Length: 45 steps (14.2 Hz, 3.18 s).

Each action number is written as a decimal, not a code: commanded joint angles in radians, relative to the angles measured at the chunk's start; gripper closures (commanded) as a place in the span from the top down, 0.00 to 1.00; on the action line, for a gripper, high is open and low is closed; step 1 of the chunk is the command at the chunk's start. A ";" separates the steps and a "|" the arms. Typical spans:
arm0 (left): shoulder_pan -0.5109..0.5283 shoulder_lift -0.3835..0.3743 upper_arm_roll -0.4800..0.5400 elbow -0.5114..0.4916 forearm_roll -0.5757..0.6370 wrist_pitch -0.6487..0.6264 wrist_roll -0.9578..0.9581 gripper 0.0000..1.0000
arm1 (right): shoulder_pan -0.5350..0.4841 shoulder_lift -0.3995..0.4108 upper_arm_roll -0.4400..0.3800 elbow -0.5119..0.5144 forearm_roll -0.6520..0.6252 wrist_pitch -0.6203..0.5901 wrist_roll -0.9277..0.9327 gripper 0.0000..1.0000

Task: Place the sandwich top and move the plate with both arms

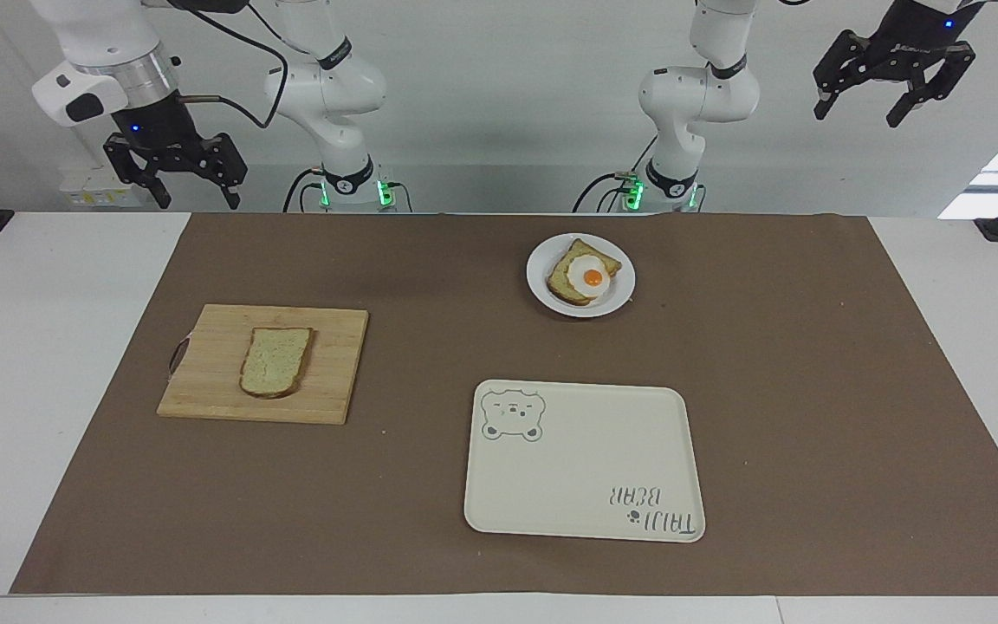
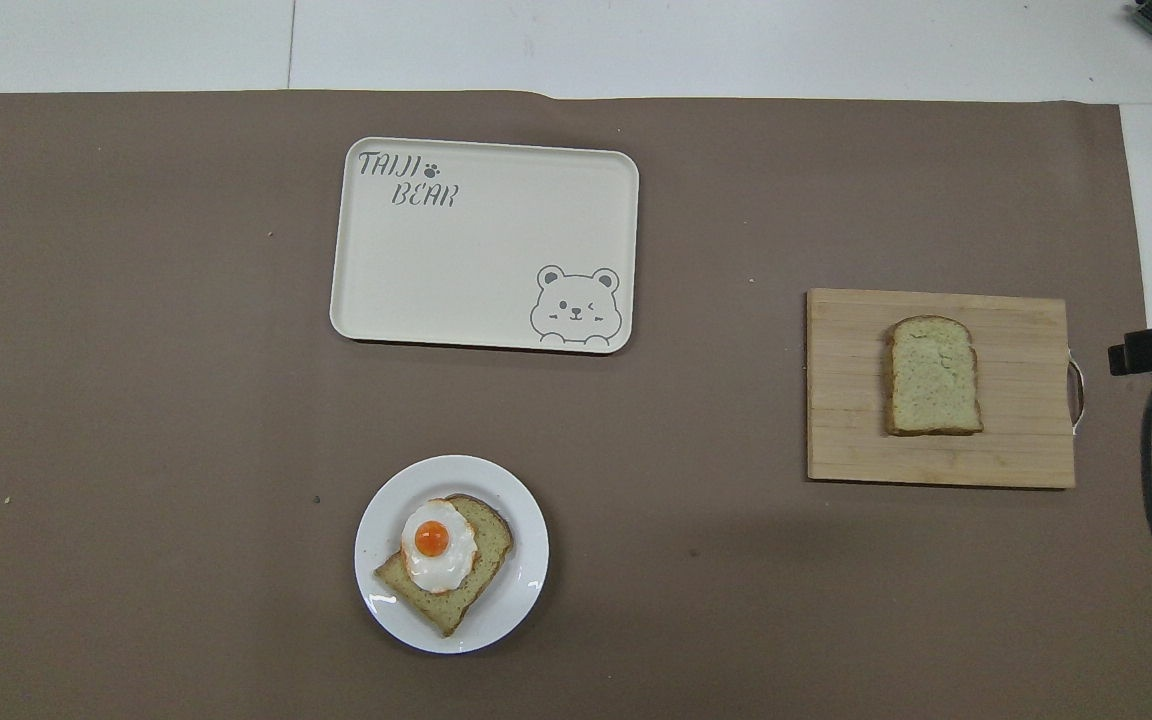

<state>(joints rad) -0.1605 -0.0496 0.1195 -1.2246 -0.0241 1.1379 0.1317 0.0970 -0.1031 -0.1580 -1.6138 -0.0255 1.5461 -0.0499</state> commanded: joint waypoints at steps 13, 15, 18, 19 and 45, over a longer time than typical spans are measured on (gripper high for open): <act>0.004 -0.024 -0.006 -0.030 0.009 0.010 -0.007 1.00 | -0.010 -0.013 0.006 -0.038 -0.005 0.052 -0.014 1.00; 0.004 -0.024 -0.006 -0.030 0.009 0.010 -0.007 1.00 | -0.008 -0.007 0.006 -0.040 -0.005 0.066 -0.013 1.00; 0.006 -0.024 -0.006 -0.030 0.009 0.010 -0.007 1.00 | -0.013 -0.001 0.005 -0.047 -0.005 0.097 -0.013 1.00; 0.004 -0.024 -0.006 -0.032 0.010 0.010 -0.007 1.00 | -0.013 -0.003 0.005 -0.066 -0.005 0.121 -0.014 1.00; 0.006 -0.024 -0.006 -0.030 0.009 0.010 -0.007 1.00 | -0.180 0.264 0.000 -0.505 0.318 0.718 -0.455 1.00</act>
<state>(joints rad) -0.1605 -0.0496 0.1195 -1.2246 -0.0241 1.1379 0.1317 -0.0697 0.1620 -0.1652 -2.0924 0.2349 2.2433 -0.4572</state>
